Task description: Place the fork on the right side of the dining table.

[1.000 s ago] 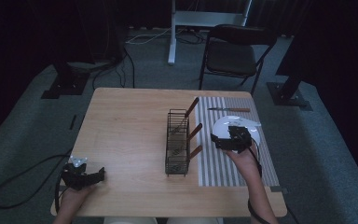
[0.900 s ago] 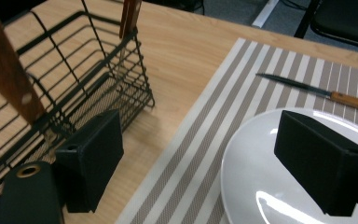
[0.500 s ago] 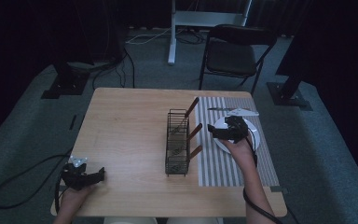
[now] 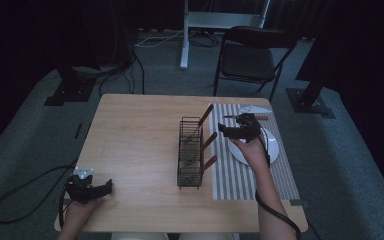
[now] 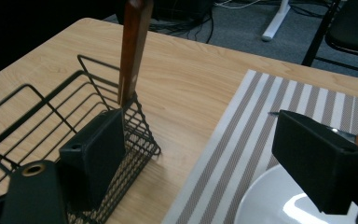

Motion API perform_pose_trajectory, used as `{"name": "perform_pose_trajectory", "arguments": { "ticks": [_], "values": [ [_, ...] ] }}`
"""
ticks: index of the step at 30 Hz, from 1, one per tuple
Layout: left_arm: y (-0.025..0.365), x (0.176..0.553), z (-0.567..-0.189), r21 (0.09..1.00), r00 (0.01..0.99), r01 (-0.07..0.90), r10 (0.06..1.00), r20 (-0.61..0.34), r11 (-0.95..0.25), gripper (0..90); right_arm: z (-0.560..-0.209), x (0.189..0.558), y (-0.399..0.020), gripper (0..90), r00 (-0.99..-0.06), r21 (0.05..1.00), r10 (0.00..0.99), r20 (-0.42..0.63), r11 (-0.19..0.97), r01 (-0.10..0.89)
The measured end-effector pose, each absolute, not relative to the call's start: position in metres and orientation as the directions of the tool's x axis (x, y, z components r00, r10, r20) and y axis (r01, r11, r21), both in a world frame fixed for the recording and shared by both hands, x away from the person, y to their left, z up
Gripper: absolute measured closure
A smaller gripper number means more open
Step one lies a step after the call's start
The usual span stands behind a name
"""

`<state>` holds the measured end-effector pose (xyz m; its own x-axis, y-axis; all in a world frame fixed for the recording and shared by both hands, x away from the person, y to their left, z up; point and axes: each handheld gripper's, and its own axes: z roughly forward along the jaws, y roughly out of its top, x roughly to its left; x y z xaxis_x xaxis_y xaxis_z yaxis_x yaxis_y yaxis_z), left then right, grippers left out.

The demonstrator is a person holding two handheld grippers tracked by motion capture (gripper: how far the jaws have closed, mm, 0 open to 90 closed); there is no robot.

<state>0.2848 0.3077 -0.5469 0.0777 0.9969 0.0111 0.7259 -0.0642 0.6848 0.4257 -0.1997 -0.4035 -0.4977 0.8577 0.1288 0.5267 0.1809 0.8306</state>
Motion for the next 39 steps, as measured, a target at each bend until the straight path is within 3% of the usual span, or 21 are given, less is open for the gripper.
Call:
{"name": "perform_pose_trajectory", "arguments": {
  "ticks": [27, 35, 39],
  "values": [
    [0.308, 0.285, -0.547, 0.685, 0.078, 0.726, 0.997, 0.011, -0.064, 0.2, -0.391, 0.464, -0.163, 19.8, -0.536, 0.814, 0.83, 0.154, 0.201, 0.545],
    [0.308, 0.285, -0.547, 0.685, 0.078, 0.726, 0.997, 0.011, -0.064, 0.2, -0.4, 0.471, -0.156, 26.6, -0.551, 0.808, 0.815, 0.179, 0.198, 0.555],
    [0.308, 0.285, -0.547, 0.685, 0.078, 0.726, 0.997, 0.011, -0.065, 0.2, -0.406, 0.473, -0.151, 37.3, -0.559, 0.806, 0.811, 0.171, 0.211, 0.553]
  ]
}}
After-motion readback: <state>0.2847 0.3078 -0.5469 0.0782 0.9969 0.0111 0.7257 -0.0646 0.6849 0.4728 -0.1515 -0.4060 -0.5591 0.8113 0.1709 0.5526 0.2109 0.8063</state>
